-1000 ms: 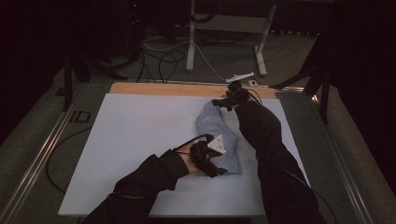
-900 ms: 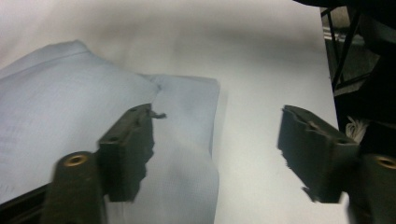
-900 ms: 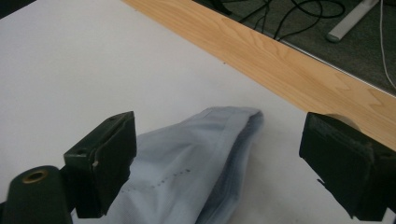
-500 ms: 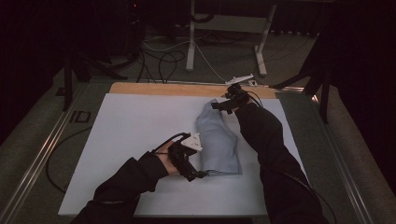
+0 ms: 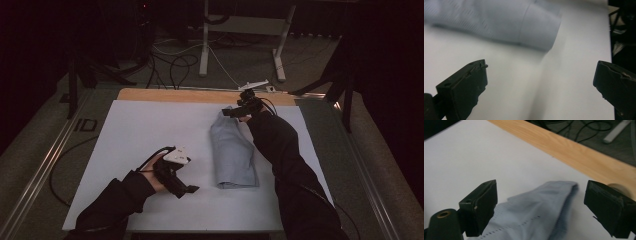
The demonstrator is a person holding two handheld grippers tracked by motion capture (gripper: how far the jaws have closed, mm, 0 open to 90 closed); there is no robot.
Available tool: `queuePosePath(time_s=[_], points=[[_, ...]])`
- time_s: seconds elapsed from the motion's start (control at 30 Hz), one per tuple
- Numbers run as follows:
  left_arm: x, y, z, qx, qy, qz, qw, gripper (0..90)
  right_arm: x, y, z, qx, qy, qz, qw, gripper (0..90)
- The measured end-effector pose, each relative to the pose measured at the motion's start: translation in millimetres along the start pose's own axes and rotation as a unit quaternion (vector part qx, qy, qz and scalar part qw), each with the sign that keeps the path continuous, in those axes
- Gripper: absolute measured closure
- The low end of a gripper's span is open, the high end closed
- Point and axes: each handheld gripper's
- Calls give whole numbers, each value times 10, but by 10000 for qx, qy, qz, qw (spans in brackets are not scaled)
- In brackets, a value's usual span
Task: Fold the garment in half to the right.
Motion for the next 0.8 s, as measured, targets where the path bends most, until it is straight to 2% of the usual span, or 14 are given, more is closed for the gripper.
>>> queuePosePath(time_s=[0.07,0.13,0.17,0.2,0.23,0.3,0.37,0.4,0.43,0.47,0.53,0.6,0.7,0.8], points=[[51,-10,-41,-39,-15,-35,10000,3,6,-3,24,31,25,3,10000,121],[158,-25,-118,-130,-37,-163,9998,3,24,-25,70,70,50,45,10000,175],[213,-38,-154,-188,-49,-204,9996,3,33,-60,109,130,80,97,9998,229],[268,-54,-190,-253,-66,-227,9994,3,33,-60,109,130,80,97,9998,229],[322,-70,-224,-329,-75,-263,9991,3,34,-98,161,275,137,158,9994,263],[436,-97,-291,-412,-138,-364,9984,3,46,-138,208,322,225,227,9990,291],[551,-119,-346,-512,-145,-535,9971,3,58,-154,232,404,265,258,9985,297],[607,-128,-374,-522,-180,-596,9967,4,87,-191,277,453,434,291,9976,318],[704,-141,-420,-602,-235,-737,9952,3,105,-207,295,559,490,289,9968,326],[745,-149,-444,-629,-298,-792,9944,4,127,-224,311,581,518,330,9964,330],[778,-157,-469,-648,-363,-848,9936,4,147,-246,326,537,559,384,9963,330],[826,-175,-501,-695,-468,-928,9922,4,200,-298,369,615,730,442,9945,342],[877,-200,-524,-781,-509,-971,9909,4,229,-319,384,611,762,487,9940,366],[921,-225,-528,-868,-583,-995,9895,4,269,-342,427,607,908,482,9928,388]])
Point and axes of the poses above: each handheld gripper's, and its own axes: z roughly forward along the jaws, x roughly out of its underside, y roughly to its left, and after that the axes turned 13 degrees about z, right-handed
